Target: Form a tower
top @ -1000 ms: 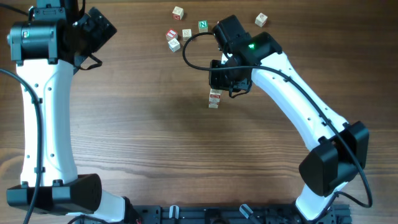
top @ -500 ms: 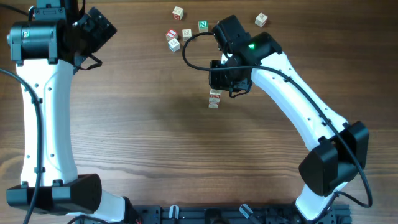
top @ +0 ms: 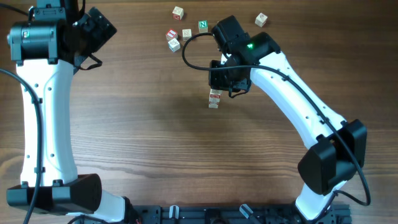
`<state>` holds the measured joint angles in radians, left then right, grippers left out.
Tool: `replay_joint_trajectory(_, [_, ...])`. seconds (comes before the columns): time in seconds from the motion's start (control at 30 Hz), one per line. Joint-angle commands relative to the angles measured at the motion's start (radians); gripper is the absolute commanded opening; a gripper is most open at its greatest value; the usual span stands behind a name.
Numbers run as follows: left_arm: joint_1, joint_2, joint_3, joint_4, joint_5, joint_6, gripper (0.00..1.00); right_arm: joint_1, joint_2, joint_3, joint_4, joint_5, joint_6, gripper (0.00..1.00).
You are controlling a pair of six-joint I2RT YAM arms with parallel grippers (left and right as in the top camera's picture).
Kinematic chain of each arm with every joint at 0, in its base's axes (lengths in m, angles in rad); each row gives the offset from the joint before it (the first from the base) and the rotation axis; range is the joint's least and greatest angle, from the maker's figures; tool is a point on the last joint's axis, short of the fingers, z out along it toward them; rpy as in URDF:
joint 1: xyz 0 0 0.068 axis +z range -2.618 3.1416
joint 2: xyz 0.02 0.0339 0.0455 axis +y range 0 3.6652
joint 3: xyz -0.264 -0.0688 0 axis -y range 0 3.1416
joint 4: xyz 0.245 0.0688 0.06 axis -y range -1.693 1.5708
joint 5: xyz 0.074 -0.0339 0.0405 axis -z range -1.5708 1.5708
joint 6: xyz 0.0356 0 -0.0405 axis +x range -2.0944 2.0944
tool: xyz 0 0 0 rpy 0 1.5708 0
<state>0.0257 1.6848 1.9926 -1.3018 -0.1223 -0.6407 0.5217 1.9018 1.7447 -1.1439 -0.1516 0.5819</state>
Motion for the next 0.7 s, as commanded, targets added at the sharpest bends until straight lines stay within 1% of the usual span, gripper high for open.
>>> replay_joint_trajectory(0.0, [0.005, -0.002, 0.0, 0.003, -0.009, 0.008, 1.0, -0.001, 0.021, 0.007, 0.005, 0.016, -0.003, 0.17])
replay_joint_trajectory(0.67, [0.005, -0.002, 0.0, 0.003, -0.009, 0.008, 1.0, -0.001, 0.023, -0.029, 0.013, 0.016, 0.005, 0.17])
